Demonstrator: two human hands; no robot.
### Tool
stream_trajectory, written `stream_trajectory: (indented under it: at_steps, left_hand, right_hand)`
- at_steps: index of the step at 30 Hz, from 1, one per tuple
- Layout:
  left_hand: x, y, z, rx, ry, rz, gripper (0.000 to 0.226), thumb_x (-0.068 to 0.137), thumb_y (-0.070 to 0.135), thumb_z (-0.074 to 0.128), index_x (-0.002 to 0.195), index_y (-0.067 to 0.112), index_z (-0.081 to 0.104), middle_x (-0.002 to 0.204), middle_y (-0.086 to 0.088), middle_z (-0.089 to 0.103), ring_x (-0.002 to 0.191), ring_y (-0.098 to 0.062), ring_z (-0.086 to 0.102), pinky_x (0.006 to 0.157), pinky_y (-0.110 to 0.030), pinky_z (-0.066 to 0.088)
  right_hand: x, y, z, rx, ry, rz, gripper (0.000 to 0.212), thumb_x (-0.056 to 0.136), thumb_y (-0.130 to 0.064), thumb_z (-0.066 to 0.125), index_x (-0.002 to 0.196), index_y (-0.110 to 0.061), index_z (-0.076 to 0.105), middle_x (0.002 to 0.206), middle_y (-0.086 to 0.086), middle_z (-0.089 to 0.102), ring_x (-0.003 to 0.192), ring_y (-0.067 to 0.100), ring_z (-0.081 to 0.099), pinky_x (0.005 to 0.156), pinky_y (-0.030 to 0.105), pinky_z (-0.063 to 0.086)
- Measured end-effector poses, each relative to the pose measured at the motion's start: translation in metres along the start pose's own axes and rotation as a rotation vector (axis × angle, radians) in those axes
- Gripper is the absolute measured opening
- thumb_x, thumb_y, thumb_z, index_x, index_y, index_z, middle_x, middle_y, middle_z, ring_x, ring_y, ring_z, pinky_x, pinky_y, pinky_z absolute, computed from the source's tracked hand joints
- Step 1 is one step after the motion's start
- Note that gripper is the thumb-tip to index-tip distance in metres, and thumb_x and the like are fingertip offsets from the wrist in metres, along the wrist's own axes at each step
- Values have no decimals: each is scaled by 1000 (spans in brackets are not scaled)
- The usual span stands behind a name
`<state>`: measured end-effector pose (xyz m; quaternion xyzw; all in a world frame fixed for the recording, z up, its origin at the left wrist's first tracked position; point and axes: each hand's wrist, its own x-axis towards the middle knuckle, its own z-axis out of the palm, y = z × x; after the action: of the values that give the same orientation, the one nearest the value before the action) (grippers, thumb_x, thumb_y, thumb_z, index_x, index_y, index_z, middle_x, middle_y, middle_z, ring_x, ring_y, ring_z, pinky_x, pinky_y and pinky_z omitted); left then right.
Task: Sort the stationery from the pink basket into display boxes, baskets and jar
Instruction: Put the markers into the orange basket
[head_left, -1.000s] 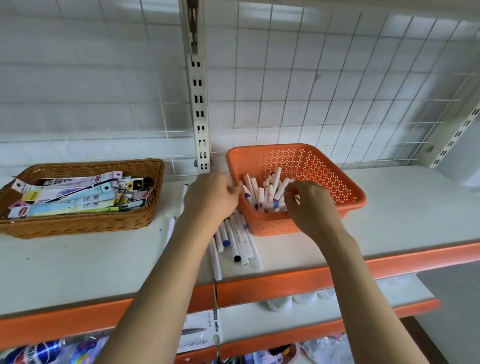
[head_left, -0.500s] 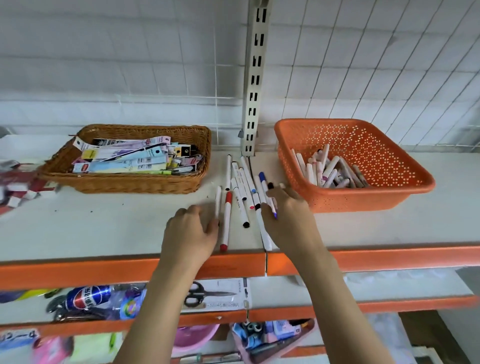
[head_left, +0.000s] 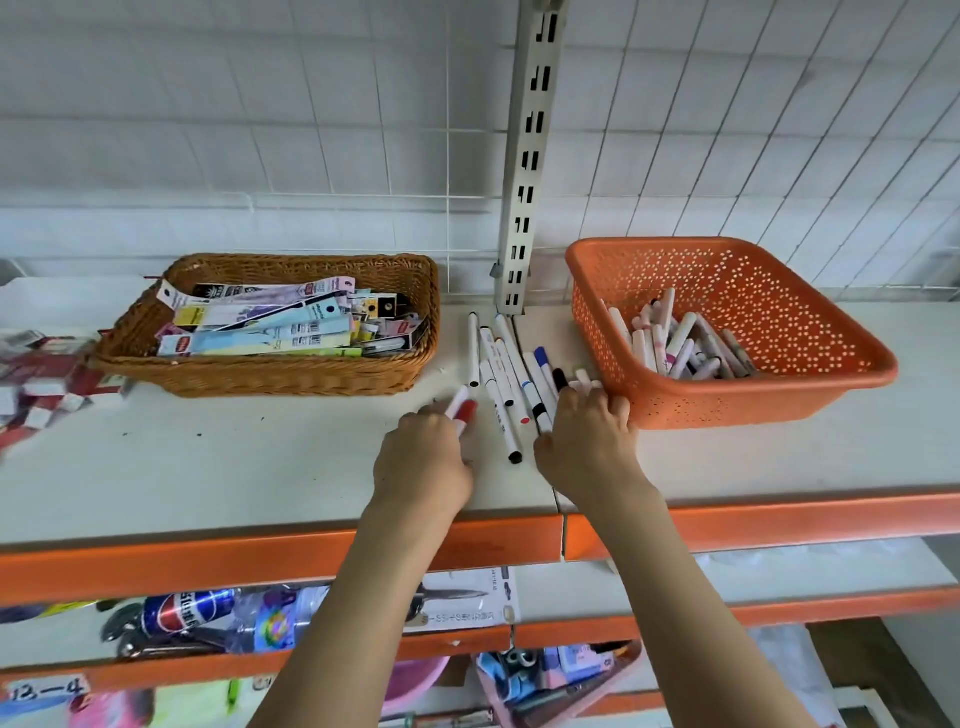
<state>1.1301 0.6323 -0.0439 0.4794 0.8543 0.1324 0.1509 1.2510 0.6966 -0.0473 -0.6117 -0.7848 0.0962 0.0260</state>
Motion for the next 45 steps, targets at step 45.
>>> stream_trajectory:
  at_steps: [45]
  left_hand:
    - [54, 23, 2, 6, -24, 155, 40, 84, 14, 63, 119, 0, 50, 106, -13, 56, 85, -24, 51, 64, -28, 42]
  right_hand:
    - [-6, -2, 1, 112, 20, 96, 53, 94, -39, 45, 136, -7, 37, 140, 13, 36, 130, 32, 35, 102, 44, 33]
